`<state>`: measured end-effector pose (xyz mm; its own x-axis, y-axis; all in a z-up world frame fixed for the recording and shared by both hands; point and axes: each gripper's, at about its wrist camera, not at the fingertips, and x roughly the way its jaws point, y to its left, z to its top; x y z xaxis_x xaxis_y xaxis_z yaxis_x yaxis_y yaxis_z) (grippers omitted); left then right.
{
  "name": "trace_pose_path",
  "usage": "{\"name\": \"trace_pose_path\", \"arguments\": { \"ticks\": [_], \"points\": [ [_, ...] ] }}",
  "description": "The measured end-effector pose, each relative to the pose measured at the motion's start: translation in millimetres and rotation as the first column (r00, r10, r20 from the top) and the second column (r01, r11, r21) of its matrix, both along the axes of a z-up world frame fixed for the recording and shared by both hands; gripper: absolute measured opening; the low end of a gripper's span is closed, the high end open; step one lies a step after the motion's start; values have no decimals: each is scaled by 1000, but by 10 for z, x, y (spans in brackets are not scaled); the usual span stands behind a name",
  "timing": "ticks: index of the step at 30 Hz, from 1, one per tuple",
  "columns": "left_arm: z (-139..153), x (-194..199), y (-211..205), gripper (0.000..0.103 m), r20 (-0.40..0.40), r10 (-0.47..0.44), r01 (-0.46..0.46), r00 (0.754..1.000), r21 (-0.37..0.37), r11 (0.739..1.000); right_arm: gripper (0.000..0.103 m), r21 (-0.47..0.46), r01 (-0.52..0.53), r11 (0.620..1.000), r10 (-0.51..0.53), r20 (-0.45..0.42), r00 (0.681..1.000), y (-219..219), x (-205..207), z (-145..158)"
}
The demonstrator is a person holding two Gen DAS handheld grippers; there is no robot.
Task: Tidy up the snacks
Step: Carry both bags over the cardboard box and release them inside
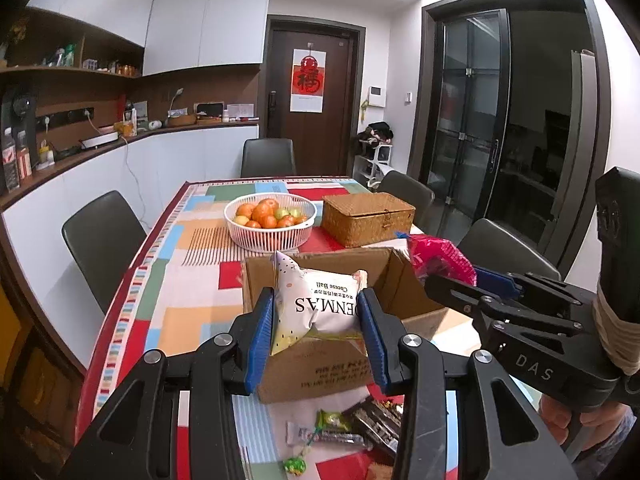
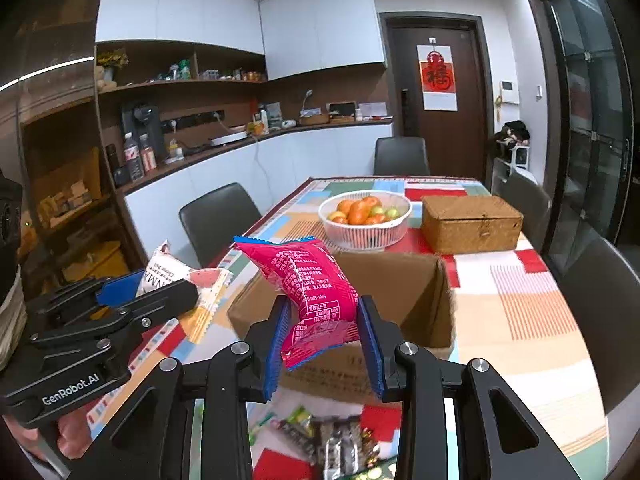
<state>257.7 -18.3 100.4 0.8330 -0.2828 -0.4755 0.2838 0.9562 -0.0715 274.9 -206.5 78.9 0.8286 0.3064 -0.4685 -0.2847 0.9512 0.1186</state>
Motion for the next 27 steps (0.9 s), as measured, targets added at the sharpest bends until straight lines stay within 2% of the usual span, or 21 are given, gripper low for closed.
{"name": "trace_pose_path", "arguments": {
  "ticks": [11,22,27],
  "points": [
    [35,515,-115,41,-48,-11,12,999,16,1000,35,-27,43,999,-44,-2,999,-94,362,89],
    [-189,996,-174,42,-137,-8,13,991,38,999,35,-77,48,996,-54,-80,995,-80,769,-128],
    [-218,1127,-201,48,-150,-1,8,989,47,999,36,-69,50,996,-58,-117,991,-93,914,-208]
  ]
}}
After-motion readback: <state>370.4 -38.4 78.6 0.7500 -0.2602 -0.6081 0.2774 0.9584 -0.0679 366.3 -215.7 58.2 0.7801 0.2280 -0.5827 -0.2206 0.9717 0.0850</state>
